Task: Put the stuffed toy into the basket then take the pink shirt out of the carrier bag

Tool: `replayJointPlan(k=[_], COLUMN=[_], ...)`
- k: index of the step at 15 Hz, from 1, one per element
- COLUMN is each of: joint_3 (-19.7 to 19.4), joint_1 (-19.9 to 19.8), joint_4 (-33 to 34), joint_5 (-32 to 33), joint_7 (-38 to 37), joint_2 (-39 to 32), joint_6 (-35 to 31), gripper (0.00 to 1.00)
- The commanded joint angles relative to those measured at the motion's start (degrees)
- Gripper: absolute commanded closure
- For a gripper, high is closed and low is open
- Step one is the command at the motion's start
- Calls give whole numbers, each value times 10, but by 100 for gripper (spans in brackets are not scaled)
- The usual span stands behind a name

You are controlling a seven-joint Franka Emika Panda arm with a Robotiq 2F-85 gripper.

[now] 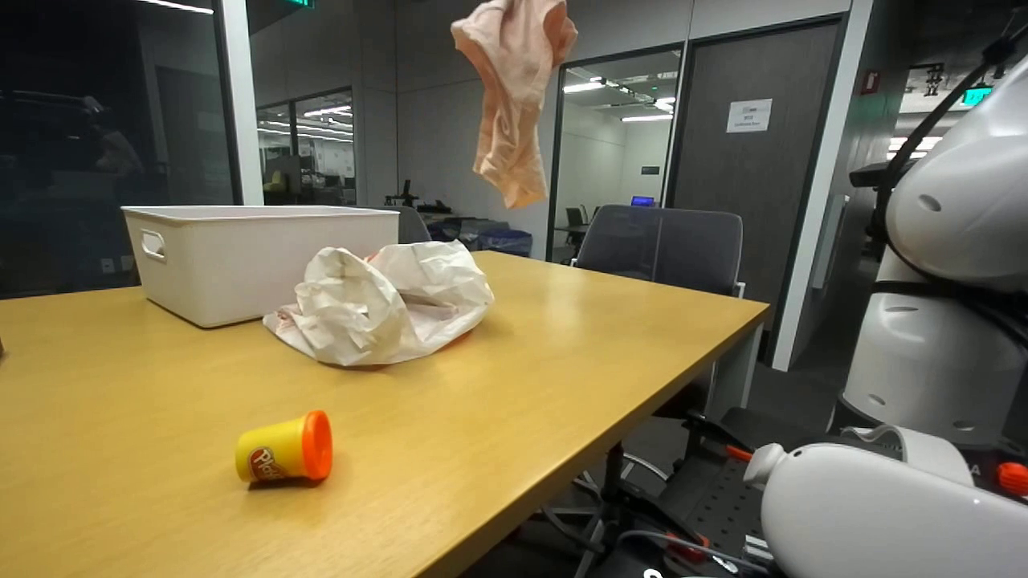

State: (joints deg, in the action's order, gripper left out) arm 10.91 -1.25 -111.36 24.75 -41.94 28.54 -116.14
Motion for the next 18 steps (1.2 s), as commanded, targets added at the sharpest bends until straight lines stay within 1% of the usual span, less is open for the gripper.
replayJointPlan(k=[1,5,9,12,14,15,16,17,18], joint_3=[-4,-16,-25,-37,-46,-50,-52,-54,-56], joint_1=[-31,-33,-36,-35,-30,-28,-28,-27,-28], joint_4=[-75,-170,-247,-275,-281,-281,-279,-276,-273], joint_5=[-4,-26,-49,-70,-87,-95,-99,-100,-97], joint_7=[-26,-34,-55,-61,-55,-54,-54,-55,-58], joint_2=[26,0,-59,-116,-148,-159,-169,-174,-175], joint_6=[3,-35,-54,-52,-57,-62,-64,-63,-63], gripper=[99,99,99,99,97,71,71,67,60])
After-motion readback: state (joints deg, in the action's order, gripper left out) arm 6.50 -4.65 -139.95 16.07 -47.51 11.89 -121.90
